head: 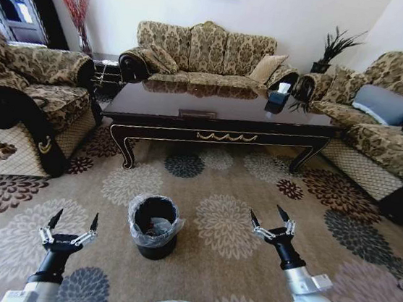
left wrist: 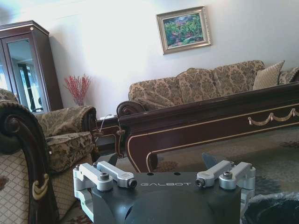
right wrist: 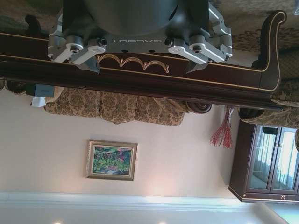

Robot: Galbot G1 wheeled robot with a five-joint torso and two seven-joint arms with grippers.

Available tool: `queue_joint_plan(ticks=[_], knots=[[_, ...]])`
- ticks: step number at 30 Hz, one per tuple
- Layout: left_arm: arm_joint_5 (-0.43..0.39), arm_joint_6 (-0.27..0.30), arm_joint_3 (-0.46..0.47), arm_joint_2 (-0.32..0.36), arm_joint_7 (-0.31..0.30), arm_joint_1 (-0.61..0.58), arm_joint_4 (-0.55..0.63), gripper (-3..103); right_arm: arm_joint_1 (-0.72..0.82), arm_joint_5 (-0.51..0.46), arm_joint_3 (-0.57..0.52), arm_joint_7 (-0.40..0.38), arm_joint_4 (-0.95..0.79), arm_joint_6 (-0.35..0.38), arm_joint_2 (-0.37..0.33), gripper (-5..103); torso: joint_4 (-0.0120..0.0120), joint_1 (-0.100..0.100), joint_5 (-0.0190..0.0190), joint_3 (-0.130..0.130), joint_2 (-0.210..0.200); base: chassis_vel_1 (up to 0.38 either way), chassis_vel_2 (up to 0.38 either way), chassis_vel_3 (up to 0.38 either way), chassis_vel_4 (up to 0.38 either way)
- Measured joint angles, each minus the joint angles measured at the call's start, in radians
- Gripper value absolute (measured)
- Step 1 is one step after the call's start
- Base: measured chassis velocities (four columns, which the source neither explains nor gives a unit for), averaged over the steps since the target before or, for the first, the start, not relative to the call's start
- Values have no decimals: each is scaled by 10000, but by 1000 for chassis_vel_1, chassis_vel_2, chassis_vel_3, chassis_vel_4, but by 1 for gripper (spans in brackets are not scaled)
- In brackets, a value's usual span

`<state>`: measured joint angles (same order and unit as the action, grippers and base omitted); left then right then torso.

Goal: Move to the front of the table and pick up the trash from the floor, then place it into the trash bin.

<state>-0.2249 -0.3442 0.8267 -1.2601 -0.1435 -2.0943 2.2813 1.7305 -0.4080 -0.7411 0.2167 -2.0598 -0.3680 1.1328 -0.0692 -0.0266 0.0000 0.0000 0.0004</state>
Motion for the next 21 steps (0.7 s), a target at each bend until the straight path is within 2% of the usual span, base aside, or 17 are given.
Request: queue_joint_plan(ticks=[12, 21], knots=[[-15, 25, -8, 9, -9, 12, -3, 100, -3, -2, 6, 1, -7, 9, -2, 100, 1, 0, -1, 1, 0, 0, 0, 0, 0], [-21, 33, -9, 11, -12, 12, -8, 100, -4, -7, 11, 1, -6, 12, -3, 100, 1, 0, 0, 1, 0, 109, -127, -112, 122]])
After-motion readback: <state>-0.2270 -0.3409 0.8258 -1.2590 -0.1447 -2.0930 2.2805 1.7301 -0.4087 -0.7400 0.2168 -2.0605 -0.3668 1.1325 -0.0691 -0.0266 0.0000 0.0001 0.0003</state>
